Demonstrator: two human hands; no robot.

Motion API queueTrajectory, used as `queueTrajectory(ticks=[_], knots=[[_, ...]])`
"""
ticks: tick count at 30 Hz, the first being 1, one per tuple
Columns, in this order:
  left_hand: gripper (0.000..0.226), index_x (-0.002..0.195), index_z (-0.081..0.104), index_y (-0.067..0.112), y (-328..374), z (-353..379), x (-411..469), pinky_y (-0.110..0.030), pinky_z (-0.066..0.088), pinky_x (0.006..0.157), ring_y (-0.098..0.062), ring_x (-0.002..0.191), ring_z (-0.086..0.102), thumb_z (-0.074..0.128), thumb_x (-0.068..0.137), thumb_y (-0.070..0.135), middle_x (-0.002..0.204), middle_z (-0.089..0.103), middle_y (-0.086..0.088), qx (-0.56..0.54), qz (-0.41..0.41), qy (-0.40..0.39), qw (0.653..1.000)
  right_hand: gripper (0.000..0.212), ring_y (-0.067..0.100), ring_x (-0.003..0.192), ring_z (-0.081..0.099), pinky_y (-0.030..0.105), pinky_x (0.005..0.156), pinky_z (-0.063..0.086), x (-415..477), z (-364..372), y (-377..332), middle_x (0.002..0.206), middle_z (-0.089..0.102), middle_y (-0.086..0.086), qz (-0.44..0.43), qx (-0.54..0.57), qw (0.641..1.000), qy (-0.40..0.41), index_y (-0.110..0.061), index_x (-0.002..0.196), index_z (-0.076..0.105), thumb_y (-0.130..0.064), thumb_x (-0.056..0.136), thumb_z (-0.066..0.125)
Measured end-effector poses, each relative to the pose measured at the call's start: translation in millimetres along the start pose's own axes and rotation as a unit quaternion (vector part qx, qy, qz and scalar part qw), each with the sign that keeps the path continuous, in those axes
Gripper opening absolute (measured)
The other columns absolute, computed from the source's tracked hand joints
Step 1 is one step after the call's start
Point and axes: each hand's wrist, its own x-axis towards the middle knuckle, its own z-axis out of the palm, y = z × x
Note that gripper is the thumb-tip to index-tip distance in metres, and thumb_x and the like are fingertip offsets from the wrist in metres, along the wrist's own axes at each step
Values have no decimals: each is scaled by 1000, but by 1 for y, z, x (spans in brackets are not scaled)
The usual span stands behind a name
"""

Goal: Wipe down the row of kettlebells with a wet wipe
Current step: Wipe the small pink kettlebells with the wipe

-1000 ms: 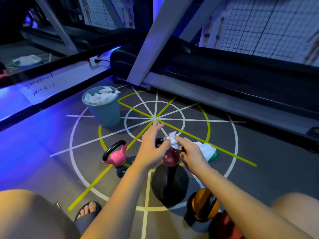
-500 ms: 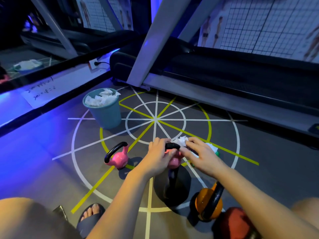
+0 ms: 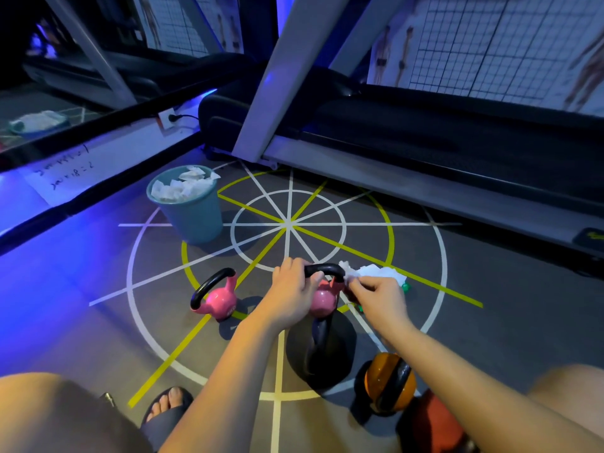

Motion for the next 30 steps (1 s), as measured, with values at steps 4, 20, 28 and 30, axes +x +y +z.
queueTrajectory(ticks=[4,20,28,30], knots=[[37,132,45,17,-2,0,1,-30,33,96,-15,115,35,39,107,44,116,39,5,1,-10,-1,1000,29,16,57,48,32,55,38,-9,-2,-17,56,58,-2,-121,-40,991,47,-16,70,73,-31,93,66],[32,128,46,19,-3,-4,-4,-31,36,89,-16,109,44,34,109,42,113,44,3,-26,-23,-8,999,23,10,61,57,28,58,47,3,4,-14,65,65,-3,-42,-38,998,-4,-19,83,71,-29,99,59],[32,126,50,15,-2,-4,-4,-31,36,85,-19,107,49,36,109,38,113,51,-1,-20,-12,-3,1000,29,20,67,67,44,68,59,4,-8,-25,65,67,0,-39,-160,985,-59,-19,69,66,-36,92,58],[31,126,51,15,-1,0,-2,-32,36,90,-20,111,46,37,109,37,113,49,0,-17,-1,2,1000,19,15,75,63,36,69,55,-8,-9,-31,73,66,-4,-101,-268,952,-110,-26,75,67,-40,88,64]])
